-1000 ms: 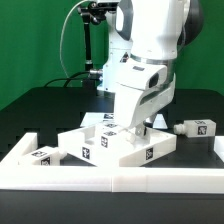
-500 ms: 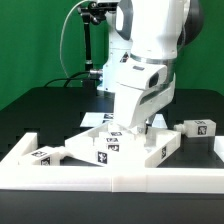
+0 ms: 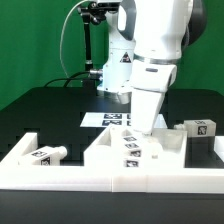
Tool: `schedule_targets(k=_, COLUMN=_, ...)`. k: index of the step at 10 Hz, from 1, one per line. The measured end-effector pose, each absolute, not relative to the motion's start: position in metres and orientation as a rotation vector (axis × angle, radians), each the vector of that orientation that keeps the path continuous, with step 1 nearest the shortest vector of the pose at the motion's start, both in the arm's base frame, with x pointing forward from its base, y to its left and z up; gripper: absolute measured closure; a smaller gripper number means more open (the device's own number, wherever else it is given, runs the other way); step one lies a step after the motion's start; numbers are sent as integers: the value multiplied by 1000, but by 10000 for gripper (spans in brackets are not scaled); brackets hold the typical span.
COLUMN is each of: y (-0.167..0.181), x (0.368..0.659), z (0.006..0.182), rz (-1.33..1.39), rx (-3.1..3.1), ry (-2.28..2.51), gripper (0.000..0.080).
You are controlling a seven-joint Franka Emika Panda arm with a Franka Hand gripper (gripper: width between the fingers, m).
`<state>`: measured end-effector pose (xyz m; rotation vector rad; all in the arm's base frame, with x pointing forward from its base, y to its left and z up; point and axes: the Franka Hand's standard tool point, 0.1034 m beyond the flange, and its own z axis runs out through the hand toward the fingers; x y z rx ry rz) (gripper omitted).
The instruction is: Assemble one leg
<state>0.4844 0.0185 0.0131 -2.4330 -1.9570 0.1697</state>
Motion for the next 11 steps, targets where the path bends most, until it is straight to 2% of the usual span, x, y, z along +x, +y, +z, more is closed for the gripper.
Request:
schedule_targets(k=4, y=20, x=487, z=14, rz=154, rx=-2413, ry=-1994, gripper=743)
schedule_targets(k=7, y=47, x=504, z=14, rz=147, rx=-2278, ry=-2153, gripper=743)
schedule_targets(k=11, y=62, x=507, z=12, rz=161, rx=-2246, ry=-2180, gripper=742)
